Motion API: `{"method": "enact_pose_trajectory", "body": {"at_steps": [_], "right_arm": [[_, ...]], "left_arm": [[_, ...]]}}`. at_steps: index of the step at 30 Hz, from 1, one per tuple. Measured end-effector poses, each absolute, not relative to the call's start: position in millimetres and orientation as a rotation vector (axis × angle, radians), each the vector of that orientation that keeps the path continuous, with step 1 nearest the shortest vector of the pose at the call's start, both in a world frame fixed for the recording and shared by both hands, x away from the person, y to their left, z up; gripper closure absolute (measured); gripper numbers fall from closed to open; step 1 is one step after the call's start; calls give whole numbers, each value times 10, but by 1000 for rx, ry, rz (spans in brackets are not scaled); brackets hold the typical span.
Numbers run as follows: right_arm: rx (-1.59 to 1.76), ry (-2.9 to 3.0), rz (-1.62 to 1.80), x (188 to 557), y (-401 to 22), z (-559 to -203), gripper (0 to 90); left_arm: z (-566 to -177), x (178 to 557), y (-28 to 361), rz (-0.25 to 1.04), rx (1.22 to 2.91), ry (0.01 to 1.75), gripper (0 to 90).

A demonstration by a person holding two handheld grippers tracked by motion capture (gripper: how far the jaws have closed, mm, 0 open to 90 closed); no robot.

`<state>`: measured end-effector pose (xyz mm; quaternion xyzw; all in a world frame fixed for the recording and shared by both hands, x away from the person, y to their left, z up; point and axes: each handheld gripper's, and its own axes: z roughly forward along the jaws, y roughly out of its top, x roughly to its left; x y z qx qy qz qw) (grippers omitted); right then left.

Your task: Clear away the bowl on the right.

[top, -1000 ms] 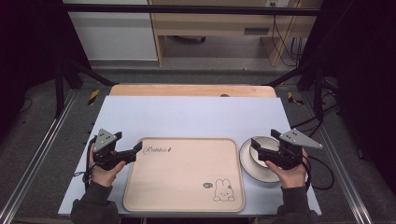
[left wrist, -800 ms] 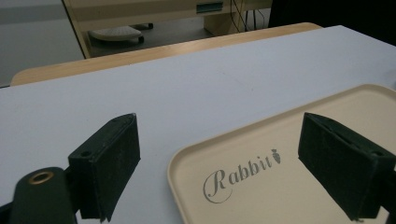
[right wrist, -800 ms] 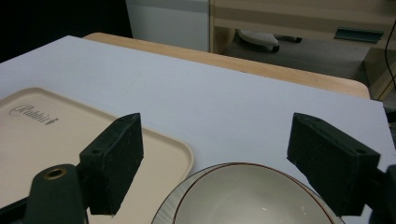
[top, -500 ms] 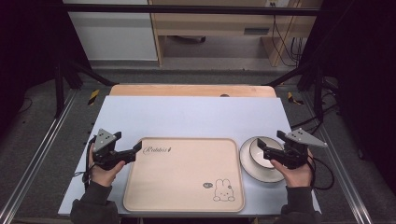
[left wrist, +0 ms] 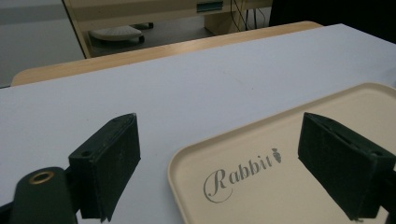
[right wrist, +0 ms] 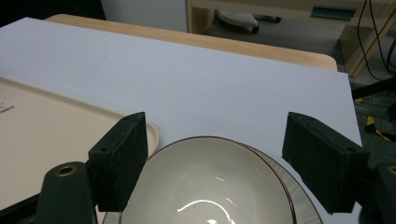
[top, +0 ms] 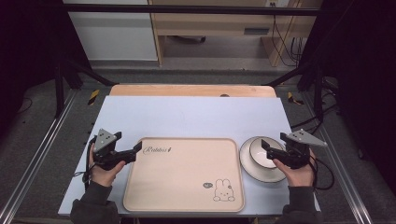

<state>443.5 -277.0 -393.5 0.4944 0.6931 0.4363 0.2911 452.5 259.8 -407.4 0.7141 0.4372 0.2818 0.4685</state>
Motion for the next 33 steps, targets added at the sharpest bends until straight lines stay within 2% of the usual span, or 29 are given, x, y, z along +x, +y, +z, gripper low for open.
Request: {"method": "enact_pose_trajectory", "body": {"at_steps": [33], "right_arm": [[1507,1878,984,4538,-2994,-4161,326]], "left_arm": [[-4065,4514,2635,698,1741,1079,131]]}}
